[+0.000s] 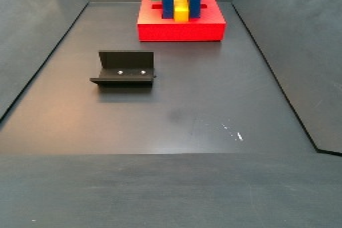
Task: Pick up the green object. Move up. Place the green object on the fixture. Regrasp the green object. Move to above the board. Insert the green object.
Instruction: Insert the green object.
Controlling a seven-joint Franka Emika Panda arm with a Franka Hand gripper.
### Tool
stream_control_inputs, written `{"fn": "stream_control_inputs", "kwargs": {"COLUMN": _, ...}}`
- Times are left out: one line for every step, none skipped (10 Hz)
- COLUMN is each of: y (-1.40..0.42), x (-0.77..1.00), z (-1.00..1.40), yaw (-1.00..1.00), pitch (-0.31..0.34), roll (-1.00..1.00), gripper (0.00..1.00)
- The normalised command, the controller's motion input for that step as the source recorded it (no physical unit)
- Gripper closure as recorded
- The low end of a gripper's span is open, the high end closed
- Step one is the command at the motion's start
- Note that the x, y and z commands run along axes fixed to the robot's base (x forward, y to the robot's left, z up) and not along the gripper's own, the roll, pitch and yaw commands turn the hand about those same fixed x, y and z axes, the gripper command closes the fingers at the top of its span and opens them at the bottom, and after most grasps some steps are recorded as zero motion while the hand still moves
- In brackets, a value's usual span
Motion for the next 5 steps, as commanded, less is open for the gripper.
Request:
{"fn": "stream_control_inputs", "kwargs": {"y": 0.00, "x": 0.04, "z": -0.18, "yaw": 0.00, "pitch": 0.021, "roll": -0.06, "gripper": 1.00}}
{"fn": "stream_control_inputs", "kwargs": {"y": 0.00, "x": 0.01, "z": -0.20, "yaw": -0.03, "pitch": 0.026, "roll": -0.05, "gripper": 1.00}}
{"fn": "stream_control_inputs", "kwargs": {"y": 0.00, "x": 0.02, "z": -0.24, "yaw": -0.06, "pitch": 0.033, "roll": -0.05, "gripper": 1.00}}
{"fn": "stream_control_inputs", "kwargs": {"y": 0.00, "x": 0.00, "z": -0.24, "yaw": -0.10, "pitch": 0.043, "roll": -0.09, "gripper": 1.00}}
{"fn": "stream_control_inputs", "kwargs": {"y": 0.00, "x": 0.00, "z": -0.17, "yaw": -0.10, "pitch": 0.060, "roll": -0.07, "gripper": 1.00}}
